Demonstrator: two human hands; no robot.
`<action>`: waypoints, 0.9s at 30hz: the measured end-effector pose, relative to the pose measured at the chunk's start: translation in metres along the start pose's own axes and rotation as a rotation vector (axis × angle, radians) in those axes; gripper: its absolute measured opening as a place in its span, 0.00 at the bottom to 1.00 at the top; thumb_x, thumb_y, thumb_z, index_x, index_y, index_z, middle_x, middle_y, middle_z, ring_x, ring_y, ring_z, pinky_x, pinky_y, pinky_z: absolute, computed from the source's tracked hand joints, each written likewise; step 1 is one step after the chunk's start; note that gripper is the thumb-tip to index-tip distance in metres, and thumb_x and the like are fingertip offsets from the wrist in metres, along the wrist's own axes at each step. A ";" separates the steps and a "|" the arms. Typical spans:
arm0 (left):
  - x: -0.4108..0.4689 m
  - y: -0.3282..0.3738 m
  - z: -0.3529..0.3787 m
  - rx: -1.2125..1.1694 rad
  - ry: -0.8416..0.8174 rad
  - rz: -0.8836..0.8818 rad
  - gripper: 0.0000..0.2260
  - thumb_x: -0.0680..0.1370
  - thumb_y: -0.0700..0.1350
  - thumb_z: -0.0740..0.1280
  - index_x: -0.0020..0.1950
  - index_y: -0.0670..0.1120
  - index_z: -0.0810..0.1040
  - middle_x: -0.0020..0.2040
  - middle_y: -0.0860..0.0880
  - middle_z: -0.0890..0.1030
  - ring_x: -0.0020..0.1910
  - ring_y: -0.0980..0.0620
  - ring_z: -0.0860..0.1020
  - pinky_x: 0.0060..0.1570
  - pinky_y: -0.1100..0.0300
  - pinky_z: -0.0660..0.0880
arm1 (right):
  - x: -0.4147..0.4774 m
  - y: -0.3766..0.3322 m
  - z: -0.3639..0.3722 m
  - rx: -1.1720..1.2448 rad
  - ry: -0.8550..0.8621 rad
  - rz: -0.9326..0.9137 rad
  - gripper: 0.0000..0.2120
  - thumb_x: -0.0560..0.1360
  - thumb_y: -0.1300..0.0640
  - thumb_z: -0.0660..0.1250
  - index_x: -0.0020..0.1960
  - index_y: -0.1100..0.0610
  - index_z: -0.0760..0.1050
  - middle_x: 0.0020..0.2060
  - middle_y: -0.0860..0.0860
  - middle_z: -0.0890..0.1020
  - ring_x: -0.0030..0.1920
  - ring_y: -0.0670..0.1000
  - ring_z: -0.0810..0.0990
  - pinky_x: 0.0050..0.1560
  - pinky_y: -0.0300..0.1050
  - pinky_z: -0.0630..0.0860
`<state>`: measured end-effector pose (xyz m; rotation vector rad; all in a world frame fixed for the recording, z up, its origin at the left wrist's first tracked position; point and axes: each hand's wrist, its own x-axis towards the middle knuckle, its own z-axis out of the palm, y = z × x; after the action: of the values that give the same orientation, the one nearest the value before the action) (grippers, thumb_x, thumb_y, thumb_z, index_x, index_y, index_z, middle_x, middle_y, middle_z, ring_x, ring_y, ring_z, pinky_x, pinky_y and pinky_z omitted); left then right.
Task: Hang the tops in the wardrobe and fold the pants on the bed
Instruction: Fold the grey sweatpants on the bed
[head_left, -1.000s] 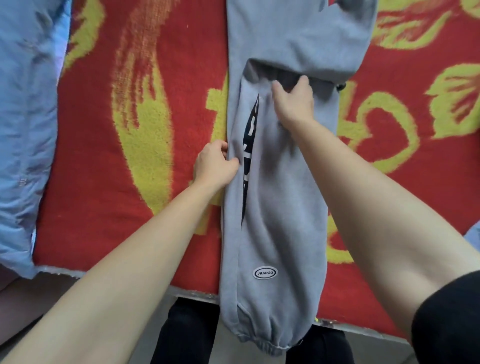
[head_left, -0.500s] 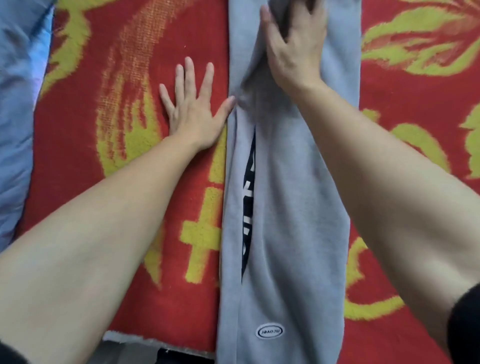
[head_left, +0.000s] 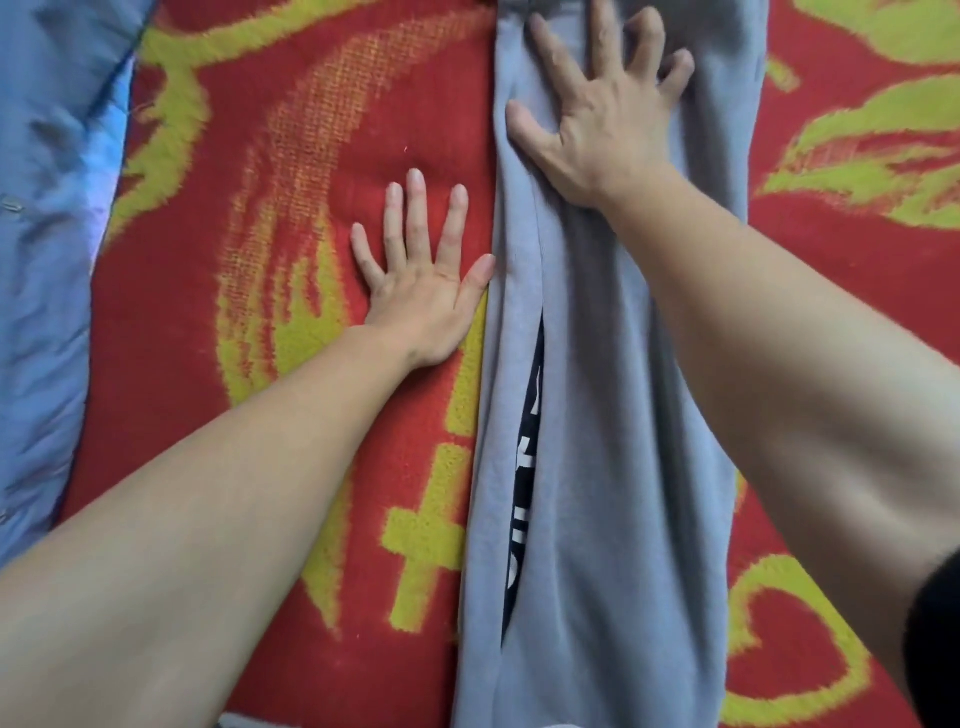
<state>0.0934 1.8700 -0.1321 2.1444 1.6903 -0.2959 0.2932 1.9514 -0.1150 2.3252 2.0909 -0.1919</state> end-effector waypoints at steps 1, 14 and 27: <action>0.000 0.000 0.001 0.009 0.003 0.000 0.30 0.81 0.63 0.43 0.79 0.54 0.36 0.78 0.44 0.33 0.77 0.43 0.33 0.71 0.34 0.36 | 0.002 0.000 0.001 0.006 -0.006 0.005 0.35 0.74 0.29 0.45 0.78 0.38 0.53 0.79 0.54 0.55 0.75 0.65 0.56 0.68 0.69 0.54; -0.012 0.003 -0.005 -0.232 0.129 -0.002 0.26 0.83 0.60 0.44 0.80 0.56 0.48 0.81 0.47 0.43 0.79 0.48 0.40 0.73 0.37 0.37 | -0.118 0.001 -0.002 0.142 0.247 0.049 0.24 0.84 0.49 0.46 0.79 0.53 0.61 0.78 0.58 0.61 0.79 0.58 0.57 0.78 0.57 0.51; -0.109 0.029 0.055 0.107 0.179 0.314 0.26 0.84 0.56 0.45 0.81 0.50 0.46 0.81 0.42 0.47 0.79 0.41 0.46 0.75 0.40 0.44 | -0.283 0.072 0.042 -0.035 0.020 0.138 0.28 0.84 0.41 0.46 0.81 0.48 0.50 0.80 0.58 0.52 0.80 0.59 0.49 0.78 0.60 0.47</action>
<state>0.0981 1.7445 -0.1334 2.5385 1.4220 -0.1093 0.3326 1.6600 -0.1345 2.4484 1.9155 -0.1296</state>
